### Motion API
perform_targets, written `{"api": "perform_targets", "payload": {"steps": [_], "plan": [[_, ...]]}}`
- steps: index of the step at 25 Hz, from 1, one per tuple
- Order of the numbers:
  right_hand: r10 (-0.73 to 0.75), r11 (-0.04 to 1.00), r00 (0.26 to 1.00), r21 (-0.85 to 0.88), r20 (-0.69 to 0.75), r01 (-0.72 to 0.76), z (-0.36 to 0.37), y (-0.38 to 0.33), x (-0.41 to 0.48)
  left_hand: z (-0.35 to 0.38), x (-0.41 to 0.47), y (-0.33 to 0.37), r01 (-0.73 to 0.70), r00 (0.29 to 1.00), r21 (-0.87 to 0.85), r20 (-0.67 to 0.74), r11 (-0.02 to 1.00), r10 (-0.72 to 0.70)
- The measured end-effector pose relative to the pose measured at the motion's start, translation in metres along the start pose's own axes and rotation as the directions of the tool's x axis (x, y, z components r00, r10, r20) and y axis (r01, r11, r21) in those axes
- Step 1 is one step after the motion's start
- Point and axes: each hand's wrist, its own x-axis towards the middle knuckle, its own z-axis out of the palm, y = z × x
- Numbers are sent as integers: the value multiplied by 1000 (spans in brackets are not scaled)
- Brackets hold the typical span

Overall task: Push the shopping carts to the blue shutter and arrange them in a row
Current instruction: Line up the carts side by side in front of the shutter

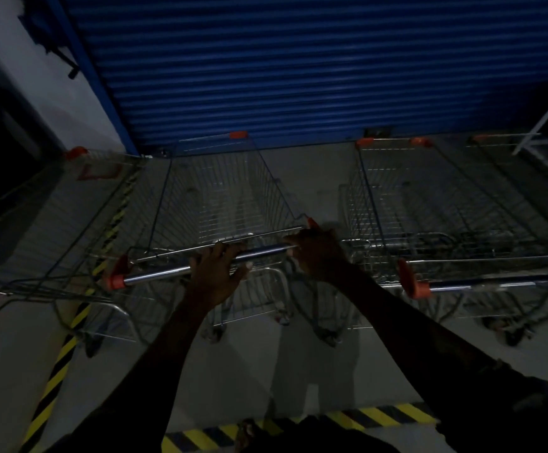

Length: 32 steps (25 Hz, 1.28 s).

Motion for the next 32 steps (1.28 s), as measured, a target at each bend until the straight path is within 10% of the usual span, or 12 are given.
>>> {"api": "perform_targets", "payload": {"steps": [6, 9, 15, 21, 32], "plan": [[-110, 625, 992, -780, -62, 21, -26, 28, -41, 5, -11, 44, -107, 986, 38, -122, 993, 111], [-332, 582, 935, -807, -125, 99, -28, 36, -64, 4, -16, 55, -147, 978, 45, -143, 988, 152], [-208, 635, 970, -772, -126, 35, -35, 40, -102, 8, -24, 79, -219, 964, 33, -147, 975, 221], [-462, 543, 827, -839, -321, -23, -41, 33, -138, 7, -33, 98, -286, 950, 18, -125, 958, 286], [-257, 666, 902, -740, -347, -95, -26, 53, -165, 10, -42, 107, -322, 943, 12, -85, 947, 322]]}}
